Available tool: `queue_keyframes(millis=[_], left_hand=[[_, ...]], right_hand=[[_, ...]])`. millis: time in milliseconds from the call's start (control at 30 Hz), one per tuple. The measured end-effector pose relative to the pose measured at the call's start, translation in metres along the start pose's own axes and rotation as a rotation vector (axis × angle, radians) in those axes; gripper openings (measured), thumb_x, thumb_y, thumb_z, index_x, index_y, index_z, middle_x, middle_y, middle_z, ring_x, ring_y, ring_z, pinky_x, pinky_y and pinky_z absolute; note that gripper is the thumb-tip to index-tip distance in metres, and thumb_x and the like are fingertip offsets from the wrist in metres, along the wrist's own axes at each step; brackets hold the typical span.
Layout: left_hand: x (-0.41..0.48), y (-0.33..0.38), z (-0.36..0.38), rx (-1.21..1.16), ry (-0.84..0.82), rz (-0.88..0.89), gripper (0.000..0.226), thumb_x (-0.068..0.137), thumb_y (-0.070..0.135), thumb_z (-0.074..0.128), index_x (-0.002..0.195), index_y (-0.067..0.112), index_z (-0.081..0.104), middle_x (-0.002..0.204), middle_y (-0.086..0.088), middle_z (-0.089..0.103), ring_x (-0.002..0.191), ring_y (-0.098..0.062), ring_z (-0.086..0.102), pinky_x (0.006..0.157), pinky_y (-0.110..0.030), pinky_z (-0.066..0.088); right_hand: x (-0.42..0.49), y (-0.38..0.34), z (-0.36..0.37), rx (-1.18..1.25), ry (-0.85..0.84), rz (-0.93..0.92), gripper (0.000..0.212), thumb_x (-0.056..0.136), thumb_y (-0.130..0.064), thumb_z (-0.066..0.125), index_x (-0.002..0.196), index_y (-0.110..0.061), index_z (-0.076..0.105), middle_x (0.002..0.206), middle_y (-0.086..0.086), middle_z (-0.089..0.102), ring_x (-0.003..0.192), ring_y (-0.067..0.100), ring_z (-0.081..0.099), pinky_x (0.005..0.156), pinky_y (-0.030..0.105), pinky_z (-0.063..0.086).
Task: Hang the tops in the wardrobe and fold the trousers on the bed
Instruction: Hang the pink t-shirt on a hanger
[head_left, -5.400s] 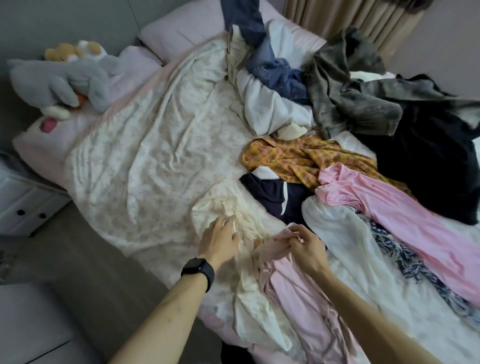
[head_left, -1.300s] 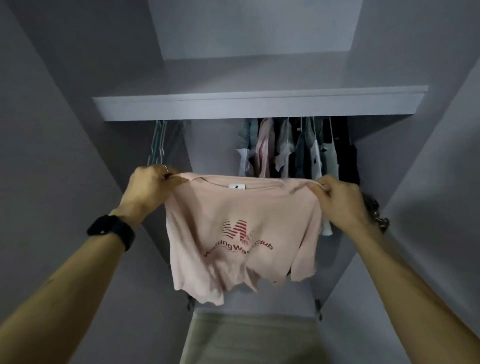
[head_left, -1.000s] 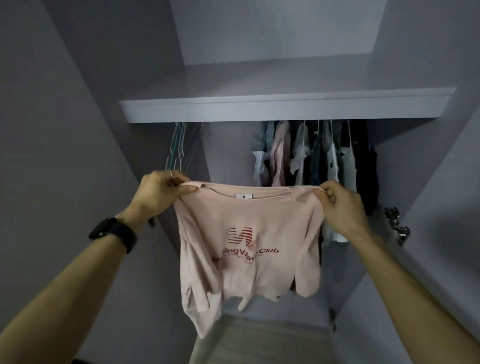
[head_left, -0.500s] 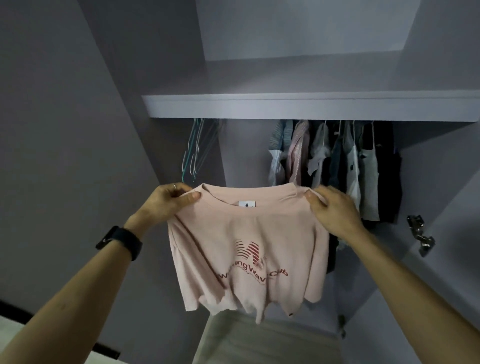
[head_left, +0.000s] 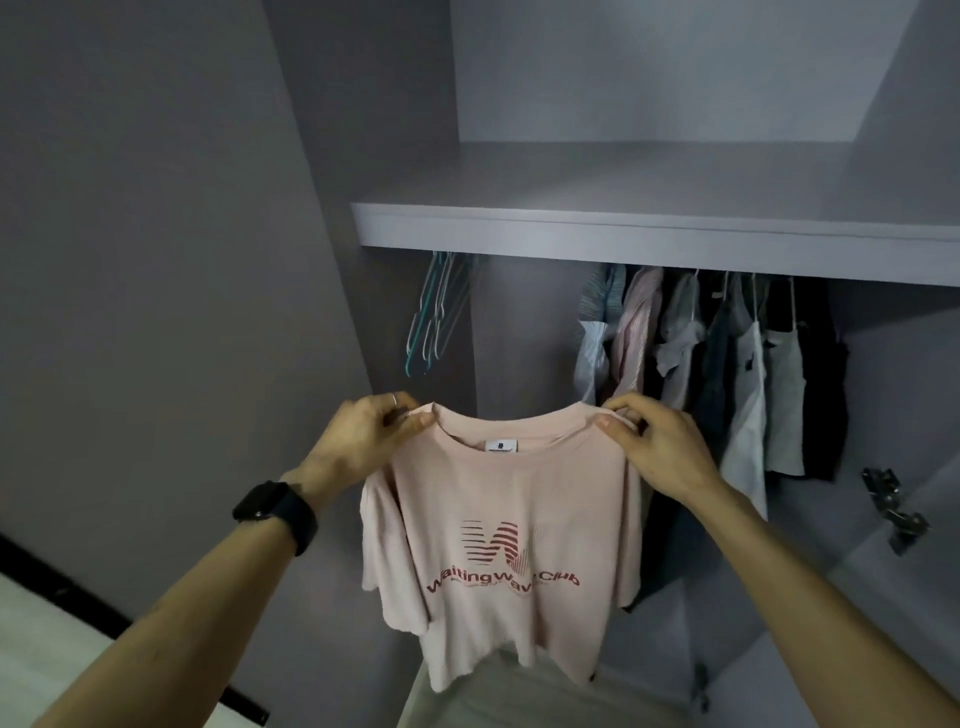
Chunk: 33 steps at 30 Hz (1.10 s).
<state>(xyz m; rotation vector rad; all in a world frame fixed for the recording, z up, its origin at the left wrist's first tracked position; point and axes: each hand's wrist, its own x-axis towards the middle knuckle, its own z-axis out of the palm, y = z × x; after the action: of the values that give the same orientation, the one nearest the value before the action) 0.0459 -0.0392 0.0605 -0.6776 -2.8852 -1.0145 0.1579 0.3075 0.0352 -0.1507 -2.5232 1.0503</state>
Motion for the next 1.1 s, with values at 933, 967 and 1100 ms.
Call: queue_keyframes(millis=[933,967,1100], left_hand=[[0.04,-0.059,-0.052,1.415,0.502,0.297,0.039,0.102,0.023,0.034,0.11,0.028,0.071,0.162,-0.018,0.025,0.149,-0.048,0.018,0.121,-0.065,-0.001],[0.042,-0.066,-0.052,1.431,0.552,0.329,0.043,0.102,0.021,0.029,0.105,0.026,0.071,0.16,-0.019,0.031,0.147,-0.049,0.024,0.121,-0.066,0.005],[0.046,-0.084,-0.048,1.499,0.609,0.367,0.047,0.104,0.023,0.024,0.114,0.033,0.069,0.161,-0.02,0.029,0.148,-0.05,0.021,0.119,-0.066,0.004]], right_hand=[[0.197,-0.075,0.188,-0.209,-0.315,0.046,0.053,0.096,-0.058,0.052,0.13,-0.017,0.047,0.133,0.006,0.059,0.117,0.032,0.059,0.084,0.033,0.047],[0.207,-0.077,0.204,-0.187,-0.293,0.06,0.056,0.097,-0.059,0.051,0.131,-0.014,0.046,0.133,0.009,0.059,0.116,0.033,0.059,0.084,0.033,0.046],[0.236,-0.077,0.254,-0.087,-0.204,0.174,0.067,0.1,-0.056,0.049,0.143,-0.006,0.039,0.142,0.017,0.054,0.125,0.037,0.056,0.098,0.036,0.046]])
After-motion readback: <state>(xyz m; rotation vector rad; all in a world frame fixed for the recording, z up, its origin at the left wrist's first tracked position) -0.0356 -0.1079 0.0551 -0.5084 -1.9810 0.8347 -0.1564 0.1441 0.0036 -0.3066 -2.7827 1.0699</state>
